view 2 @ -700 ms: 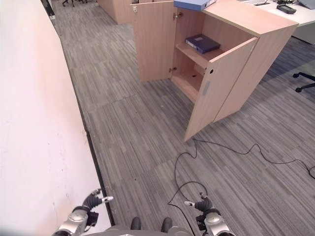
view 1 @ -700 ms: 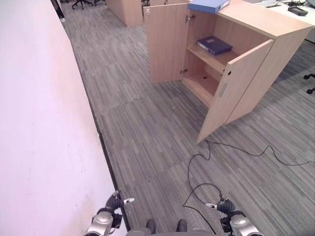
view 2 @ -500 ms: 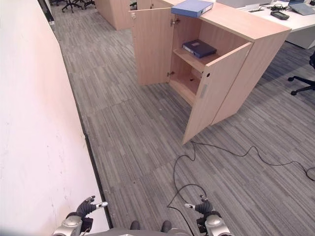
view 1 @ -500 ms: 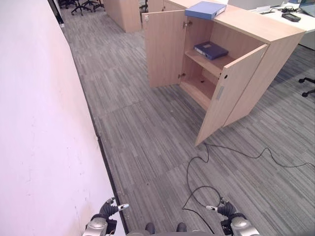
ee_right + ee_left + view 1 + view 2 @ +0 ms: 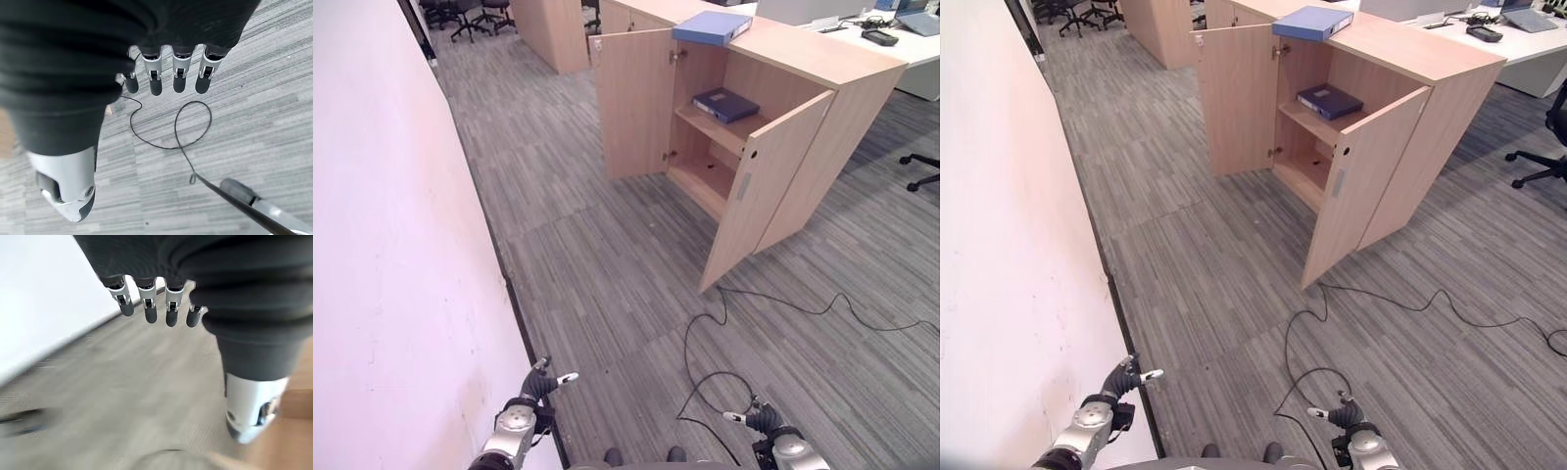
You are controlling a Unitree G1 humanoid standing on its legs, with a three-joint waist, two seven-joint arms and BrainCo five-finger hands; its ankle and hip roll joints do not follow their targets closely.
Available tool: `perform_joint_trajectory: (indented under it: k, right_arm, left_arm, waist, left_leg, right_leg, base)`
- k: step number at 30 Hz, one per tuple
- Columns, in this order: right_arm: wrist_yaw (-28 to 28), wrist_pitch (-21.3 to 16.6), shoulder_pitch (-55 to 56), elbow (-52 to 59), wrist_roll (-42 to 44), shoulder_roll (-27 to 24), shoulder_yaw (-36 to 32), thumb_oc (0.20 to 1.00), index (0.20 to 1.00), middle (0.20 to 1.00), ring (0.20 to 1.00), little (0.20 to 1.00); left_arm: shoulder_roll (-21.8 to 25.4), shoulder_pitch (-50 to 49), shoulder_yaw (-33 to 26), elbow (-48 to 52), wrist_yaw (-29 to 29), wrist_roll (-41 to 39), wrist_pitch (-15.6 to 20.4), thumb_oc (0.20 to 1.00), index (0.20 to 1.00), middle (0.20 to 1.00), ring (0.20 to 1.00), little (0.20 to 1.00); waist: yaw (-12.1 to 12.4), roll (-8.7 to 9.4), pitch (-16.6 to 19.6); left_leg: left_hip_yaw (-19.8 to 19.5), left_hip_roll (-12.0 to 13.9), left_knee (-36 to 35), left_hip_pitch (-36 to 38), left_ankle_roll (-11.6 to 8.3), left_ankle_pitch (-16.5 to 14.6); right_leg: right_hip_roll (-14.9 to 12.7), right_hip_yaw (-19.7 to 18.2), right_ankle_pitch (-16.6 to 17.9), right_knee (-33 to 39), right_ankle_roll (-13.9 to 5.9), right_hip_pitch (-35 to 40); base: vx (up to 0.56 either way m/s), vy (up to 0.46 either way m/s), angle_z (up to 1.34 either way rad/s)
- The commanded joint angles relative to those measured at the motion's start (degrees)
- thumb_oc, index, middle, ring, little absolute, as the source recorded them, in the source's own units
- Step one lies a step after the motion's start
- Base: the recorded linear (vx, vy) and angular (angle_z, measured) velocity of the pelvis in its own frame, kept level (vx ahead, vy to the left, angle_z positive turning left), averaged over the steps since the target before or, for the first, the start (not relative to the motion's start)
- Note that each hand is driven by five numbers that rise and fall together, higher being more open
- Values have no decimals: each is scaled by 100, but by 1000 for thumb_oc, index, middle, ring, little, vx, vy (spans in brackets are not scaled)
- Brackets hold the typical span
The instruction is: Put the empty folder in the office cabinet
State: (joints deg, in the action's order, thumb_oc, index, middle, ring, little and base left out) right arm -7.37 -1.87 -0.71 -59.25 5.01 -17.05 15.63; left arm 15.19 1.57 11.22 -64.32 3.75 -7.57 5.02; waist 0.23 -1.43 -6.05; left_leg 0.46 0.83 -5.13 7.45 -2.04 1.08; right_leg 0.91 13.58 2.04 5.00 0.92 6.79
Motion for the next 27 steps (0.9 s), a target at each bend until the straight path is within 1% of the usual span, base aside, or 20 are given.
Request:
perform_joint_trajectory:
  k: [1, 27]
  right_arm:
    - [-54, -37, -228, -209, -147, -35, 3, 1000, 1000, 1000, 1000, 1000]
    - [-55, -107, -201, -47, 27, -19, -51, 1000, 1000, 1000, 1000, 1000]
  left_arm:
    - [-68, 324, 47, -55, -14, 52, 121, 1000, 1000, 1000, 1000, 1000]
    - [-51, 318, 84, 17, -18, 75, 189, 1000, 1000, 1000, 1000, 1000]
  waist:
    - [139, 210, -113]
    - [126, 197, -79]
  left_leg:
    - [251, 321, 12, 62, -356, -152]
    - [245, 342, 12, 83, -374, -137]
  right_leg:
    - [-492, -259, -481, 0, -785, 253]
    - [-479, -280, -493, 0, -780, 273]
  base:
    - [0, 0, 0]
    - [0, -1, 0]
